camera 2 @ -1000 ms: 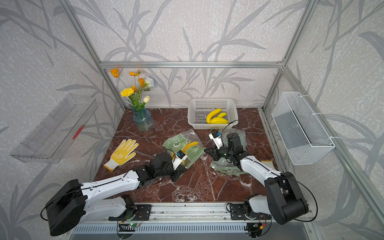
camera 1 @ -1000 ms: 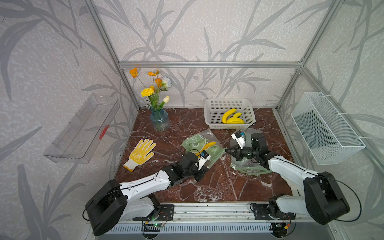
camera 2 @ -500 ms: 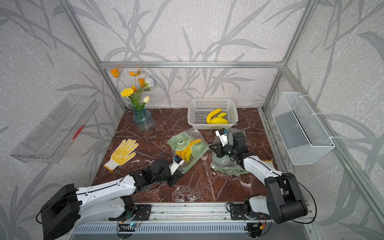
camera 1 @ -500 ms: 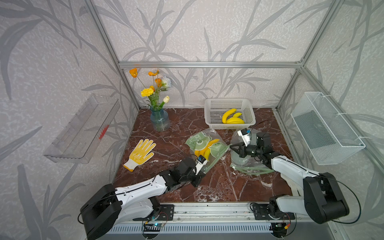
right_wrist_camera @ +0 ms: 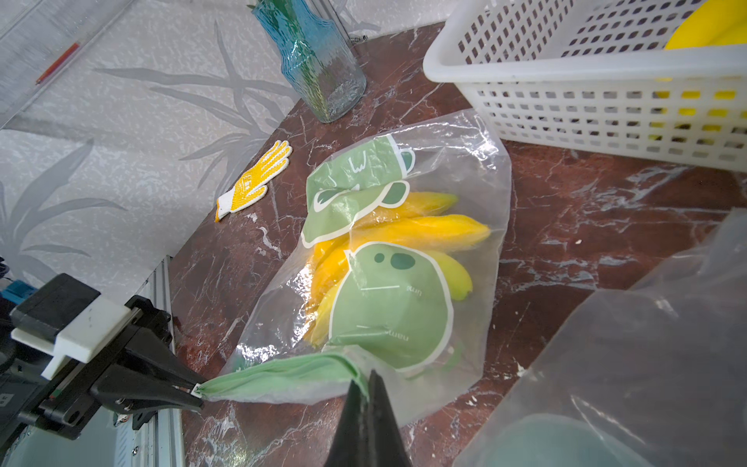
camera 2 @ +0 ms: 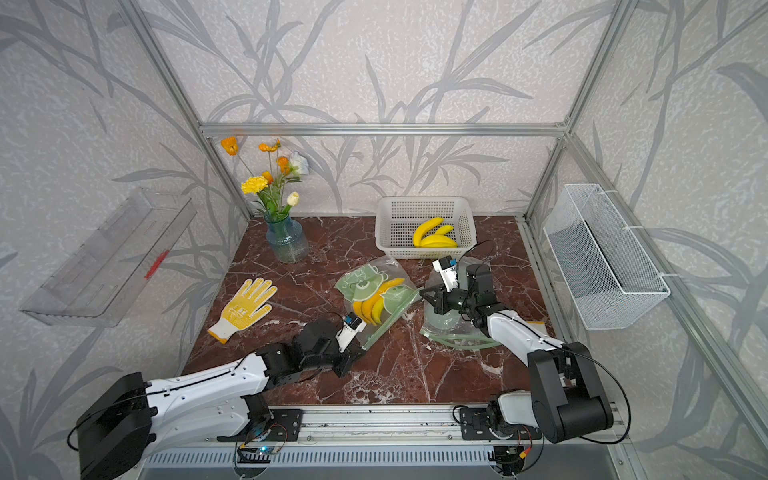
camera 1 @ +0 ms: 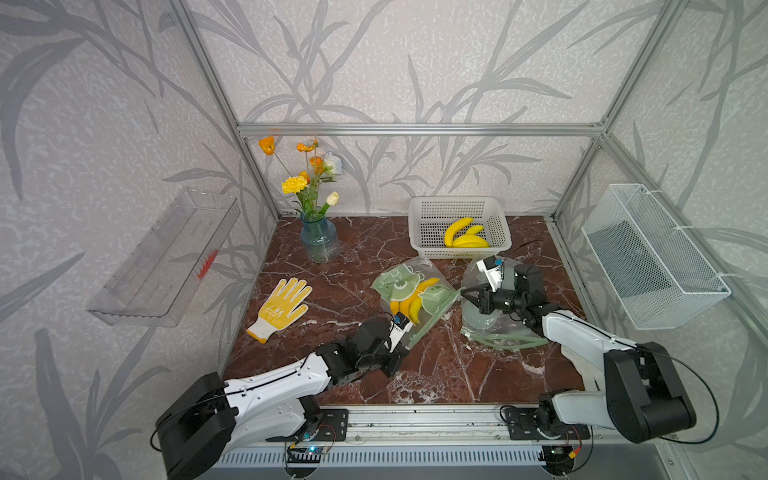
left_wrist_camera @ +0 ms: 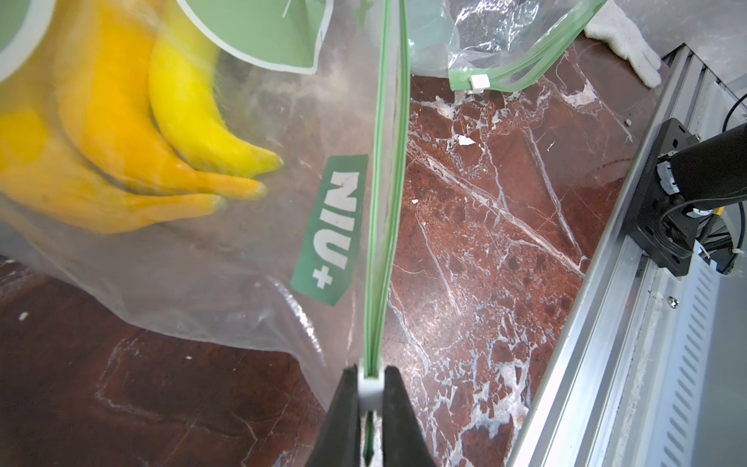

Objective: Open the zip-top bag and take out the banana
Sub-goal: Unzip the zipper on the zipper food storage bag, then open the zipper of the food storage bag at the center of the board.

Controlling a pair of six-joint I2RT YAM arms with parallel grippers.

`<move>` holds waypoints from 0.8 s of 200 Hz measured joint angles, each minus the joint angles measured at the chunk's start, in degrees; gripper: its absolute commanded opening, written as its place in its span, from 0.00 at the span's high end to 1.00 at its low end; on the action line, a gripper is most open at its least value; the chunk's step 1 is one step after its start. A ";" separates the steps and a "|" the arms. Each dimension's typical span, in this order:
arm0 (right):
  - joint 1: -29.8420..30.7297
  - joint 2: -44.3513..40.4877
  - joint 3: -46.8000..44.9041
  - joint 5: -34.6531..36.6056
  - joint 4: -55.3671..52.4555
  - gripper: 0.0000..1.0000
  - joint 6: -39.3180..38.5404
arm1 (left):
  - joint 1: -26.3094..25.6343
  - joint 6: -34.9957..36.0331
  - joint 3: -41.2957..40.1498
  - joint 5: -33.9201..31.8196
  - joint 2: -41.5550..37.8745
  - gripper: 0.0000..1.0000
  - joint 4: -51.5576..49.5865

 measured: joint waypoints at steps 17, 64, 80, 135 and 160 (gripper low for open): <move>-0.02 0.00 -0.39 -0.02 0.55 1.00 0.00 | -0.02 0.02 0.00 -0.02 0.02 0.89 -0.15; -0.70 0.42 -0.92 -1.25 2.23 1.00 -0.44 | -0.31 -0.35 0.02 -1.90 -0.15 0.58 -1.81; -0.87 0.81 -0.92 -2.60 2.47 1.00 -1.09 | -0.61 -0.39 0.42 -4.20 -1.25 0.50 -2.82; -0.44 2.69 -1.70 -4.79 2.71 1.00 -1.64 | -0.98 1.29 6.08 -11.74 -7.37 0.39 -0.59; -0.20 2.43 -1.70 -4.72 2.67 1.00 -2.03 | -0.98 2.12 7.17 -12.63 -3.34 0.40 1.01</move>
